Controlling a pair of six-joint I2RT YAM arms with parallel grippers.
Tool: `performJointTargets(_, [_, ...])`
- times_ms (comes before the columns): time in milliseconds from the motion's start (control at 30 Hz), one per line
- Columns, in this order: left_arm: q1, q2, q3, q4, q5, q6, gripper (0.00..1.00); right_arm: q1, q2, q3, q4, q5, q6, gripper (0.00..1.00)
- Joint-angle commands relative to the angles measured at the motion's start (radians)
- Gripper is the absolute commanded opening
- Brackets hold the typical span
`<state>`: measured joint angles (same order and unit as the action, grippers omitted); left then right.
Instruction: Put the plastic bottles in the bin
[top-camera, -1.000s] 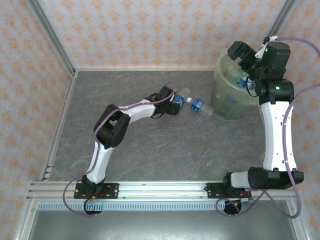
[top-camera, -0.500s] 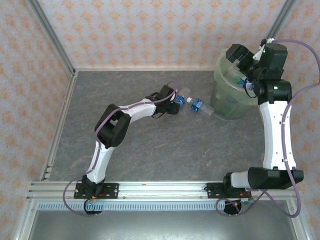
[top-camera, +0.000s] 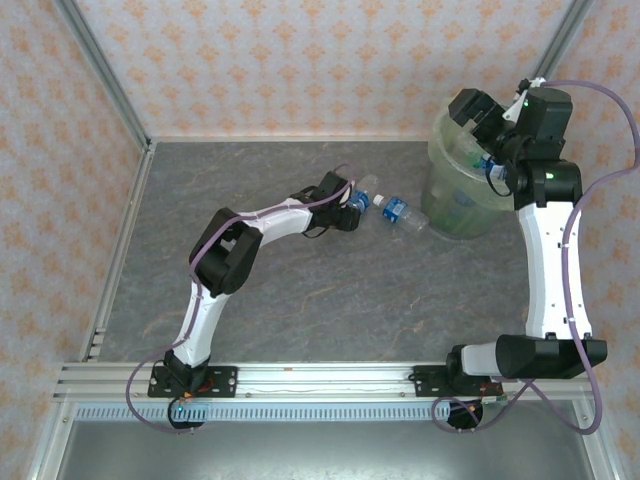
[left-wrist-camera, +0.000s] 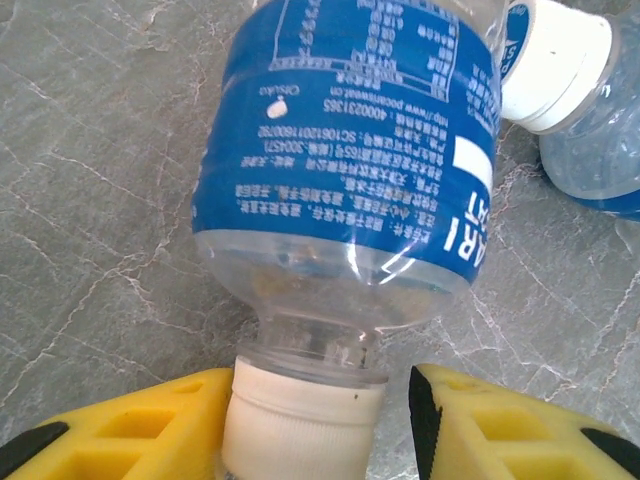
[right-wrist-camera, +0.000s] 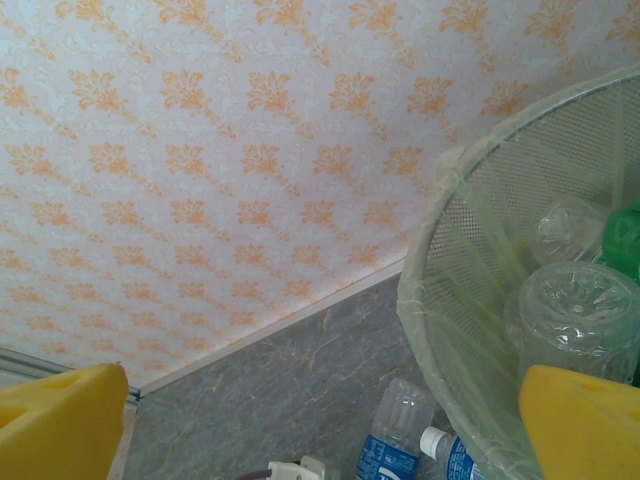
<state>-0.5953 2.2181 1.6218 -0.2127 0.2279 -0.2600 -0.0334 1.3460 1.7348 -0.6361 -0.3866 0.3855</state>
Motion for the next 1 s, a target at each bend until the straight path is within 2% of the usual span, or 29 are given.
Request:
performJointTargets(0, [0.004, 0.041, -0.013, 0.015, 0.005, 0.007, 0.5, 0.006, -0.034, -0.016, 0.039, -0.011, 0.014, 1.0])
performJointTargets(100, [0.004, 0.041, -0.013, 0.021, 0.004, 0.007, 0.48, 0.006, -0.033, -0.02, 0.041, -0.012, 0.016, 1.0])
performJointTargets(367, [0.005, 0.003, -0.041, 0.044, 0.003, -0.002, 0.27, 0.009, -0.034, -0.012, 0.042, -0.016, 0.019, 1.0])
performJointTargets(500, [0.003, -0.053, -0.07, 0.064, -0.018, -0.005, 0.22, 0.012, -0.032, -0.01, 0.051, -0.027, 0.019, 1.0])
performJointTargets(600, [0.005, -0.104, -0.092, 0.087, -0.031, -0.011, 0.2, 0.029, -0.029, -0.005, 0.068, -0.045, 0.026, 1.0])
performJointTargets(800, [0.005, -0.244, -0.141, 0.161, -0.049, -0.038, 0.19, 0.127, 0.013, 0.049, 0.075, -0.036, 0.01, 1.0])
performJointTargets(967, [0.003, -0.4, -0.201, 0.252, -0.017, -0.06, 0.19, 0.175, 0.056, 0.082, 0.102, -0.084, 0.01, 1.0])
